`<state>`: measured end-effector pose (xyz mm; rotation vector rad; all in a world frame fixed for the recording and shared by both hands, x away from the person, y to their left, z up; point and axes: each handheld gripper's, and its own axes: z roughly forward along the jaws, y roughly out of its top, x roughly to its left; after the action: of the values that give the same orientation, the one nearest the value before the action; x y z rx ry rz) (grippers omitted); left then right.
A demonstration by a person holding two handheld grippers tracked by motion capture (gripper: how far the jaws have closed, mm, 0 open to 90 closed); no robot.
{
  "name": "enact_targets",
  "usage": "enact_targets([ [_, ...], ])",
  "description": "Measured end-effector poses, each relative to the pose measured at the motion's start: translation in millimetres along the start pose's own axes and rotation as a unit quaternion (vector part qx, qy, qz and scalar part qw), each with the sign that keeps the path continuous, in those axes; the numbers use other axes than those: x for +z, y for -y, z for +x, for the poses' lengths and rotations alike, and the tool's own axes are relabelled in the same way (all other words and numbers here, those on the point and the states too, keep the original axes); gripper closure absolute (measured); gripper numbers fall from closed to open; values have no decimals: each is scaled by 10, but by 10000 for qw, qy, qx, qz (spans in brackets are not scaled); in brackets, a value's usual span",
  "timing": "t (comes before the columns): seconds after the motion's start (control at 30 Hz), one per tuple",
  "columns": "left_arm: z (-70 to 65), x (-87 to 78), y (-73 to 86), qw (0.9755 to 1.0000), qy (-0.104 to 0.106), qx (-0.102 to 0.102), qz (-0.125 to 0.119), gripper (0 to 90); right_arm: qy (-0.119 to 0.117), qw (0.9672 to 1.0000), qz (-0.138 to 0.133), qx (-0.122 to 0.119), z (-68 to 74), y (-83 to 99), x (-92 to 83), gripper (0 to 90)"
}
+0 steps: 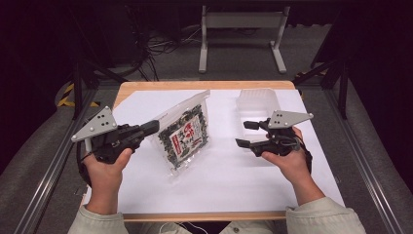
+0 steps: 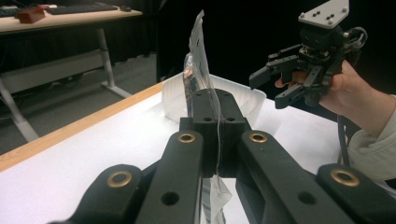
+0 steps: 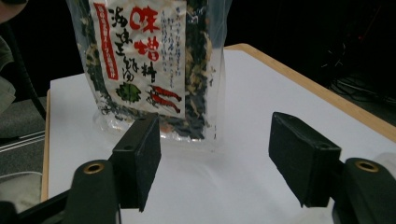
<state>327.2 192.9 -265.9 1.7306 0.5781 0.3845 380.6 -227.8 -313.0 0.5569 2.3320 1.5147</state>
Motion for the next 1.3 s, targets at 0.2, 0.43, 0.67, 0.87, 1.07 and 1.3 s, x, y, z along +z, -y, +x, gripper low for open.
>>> enact_targets([
  [0.2, -31, 6, -6, 9999, 109, 33, -20, 897, -68, 9998, -81, -193, 32, -219, 133, 308],
  [0.43, -75, 21, -17, 9995, 315, 68, -28, 897, -110, 9994, -125, -290, 46, -376, 269, 288],
  [0.67, -120, 43, -18, 9989, 452, 79, -29, 897, -175, 9993, -189, -280, 35, -445, 321, 268],
  [0.87, -159, 79, -21, 9984, 545, 122, -50, 897, -304, 9987, -218, -340, 44, -524, 404, 251],
  [1.07, -183, 86, -18, 9970, 742, 167, -128, 897, -436, 9978, -218, -446, 67, -574, 494, 241],
  [1.3, -185, 102, -6, 9956, 891, 212, -177, 897, -747, 9946, -338, -640, 83, -576, 537, 249],
])
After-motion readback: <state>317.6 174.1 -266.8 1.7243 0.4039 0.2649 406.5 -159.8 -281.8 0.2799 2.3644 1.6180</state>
